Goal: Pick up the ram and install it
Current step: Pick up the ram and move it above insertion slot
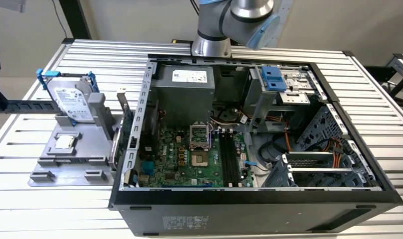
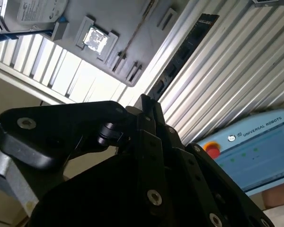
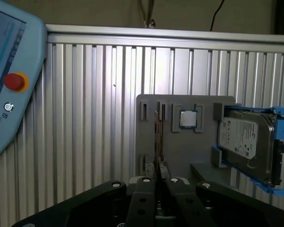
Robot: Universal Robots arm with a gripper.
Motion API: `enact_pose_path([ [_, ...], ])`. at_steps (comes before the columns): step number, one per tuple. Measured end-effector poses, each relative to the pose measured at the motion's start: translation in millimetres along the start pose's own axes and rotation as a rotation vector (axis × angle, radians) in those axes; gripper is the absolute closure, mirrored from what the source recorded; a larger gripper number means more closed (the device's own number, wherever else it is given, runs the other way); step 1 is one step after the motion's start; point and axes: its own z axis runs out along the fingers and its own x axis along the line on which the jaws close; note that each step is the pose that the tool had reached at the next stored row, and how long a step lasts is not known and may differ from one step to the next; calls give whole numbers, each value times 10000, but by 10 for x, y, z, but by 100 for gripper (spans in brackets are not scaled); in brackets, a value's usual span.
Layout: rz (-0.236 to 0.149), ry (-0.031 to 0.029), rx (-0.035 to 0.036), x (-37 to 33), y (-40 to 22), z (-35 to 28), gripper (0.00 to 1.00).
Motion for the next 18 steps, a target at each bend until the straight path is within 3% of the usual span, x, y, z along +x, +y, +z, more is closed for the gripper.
enact_pose_path([
  [2, 1, 0, -1, 0, -22, 0, 100],
  [5, 0, 0, 0, 2, -110, -1, 100],
  [18, 0, 0, 0, 9, -657, -8, 100],
])
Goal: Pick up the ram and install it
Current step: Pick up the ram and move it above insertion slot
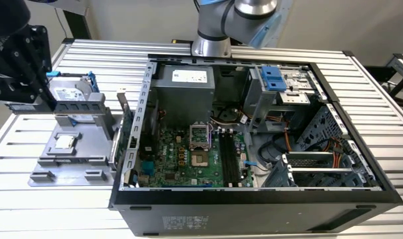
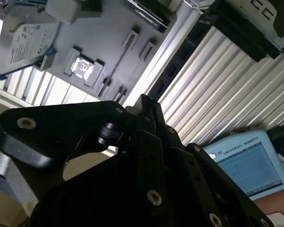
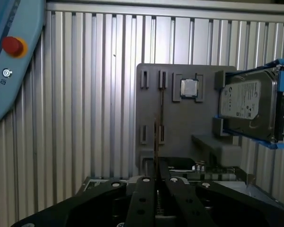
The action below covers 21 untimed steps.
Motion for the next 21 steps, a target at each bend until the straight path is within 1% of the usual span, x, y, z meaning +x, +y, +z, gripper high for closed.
enact_pose_path([
  [4, 10, 0, 1, 2, -154, -2, 100],
  [6, 45, -1, 2, 3, -209, -2, 100],
  [10, 213, -3, 10, 4, -268, 0, 100],
  [15, 341, -5, 16, 6, -377, 1, 100],
  [18, 344, -4, 16, 6, -459, 0, 100],
  [21, 345, -5, 16, 7, -513, -1, 100],
])
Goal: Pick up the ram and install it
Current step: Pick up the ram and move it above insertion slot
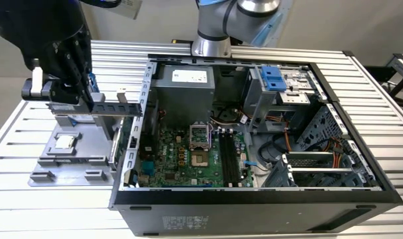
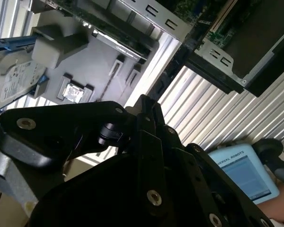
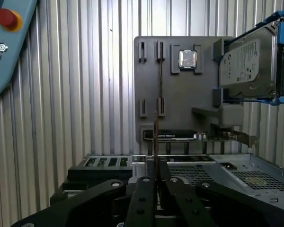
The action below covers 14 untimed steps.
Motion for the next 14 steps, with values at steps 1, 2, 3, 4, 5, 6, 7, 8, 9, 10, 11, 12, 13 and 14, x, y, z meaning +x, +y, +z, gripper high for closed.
enact_pose_path([
  [1, 0, 1, -1, 0, -18, -1, 100],
  [2, 1, 0, 0, -1, -39, -1, 100],
  [3, 1, 1, -1, -1, -65, -1, 100],
  [4, 0, 0, -1, -2, -96, -1, 100],
  [5, 0, 0, 0, -2, -130, -1, 100],
  [6, 0, -1, 0, -3, -165, -2, 100],
  [7, -1, 0, 0, -3, -197, -2, 100],
  [8, -1, 0, 0, -4, -227, -3, 100],
  [9, 0, 1, 0, -5, -258, -3, 100],
  [10, 1, 1, -1, -6, -294, -4, 100],
  [11, 0, 1, -1, -6, -335, -4, 100],
  [12, 0, 0, 0, -7, -374, -5, 100],
  [13, -1, 1, -1, -8, -415, -5, 100],
  [14, 0, 0, 0, -8, -453, -5, 100],
])
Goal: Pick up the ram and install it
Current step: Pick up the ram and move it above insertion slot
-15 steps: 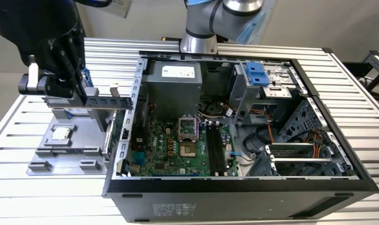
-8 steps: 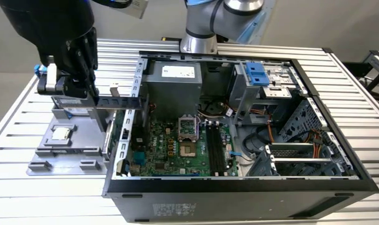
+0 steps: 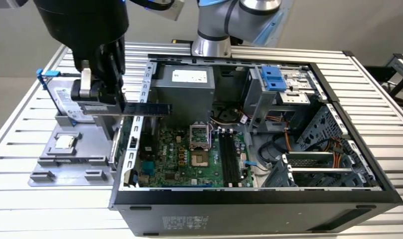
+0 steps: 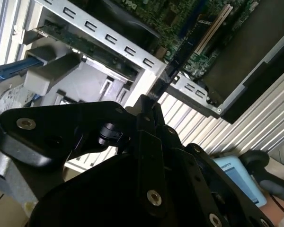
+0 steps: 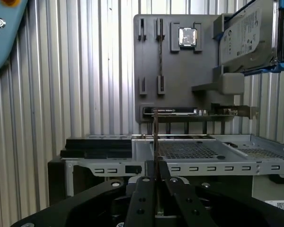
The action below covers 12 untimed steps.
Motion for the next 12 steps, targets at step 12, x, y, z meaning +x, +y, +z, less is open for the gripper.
enact_pose_path([
  [12, 0, 0, 0, -7, -398, -4, 100],
])
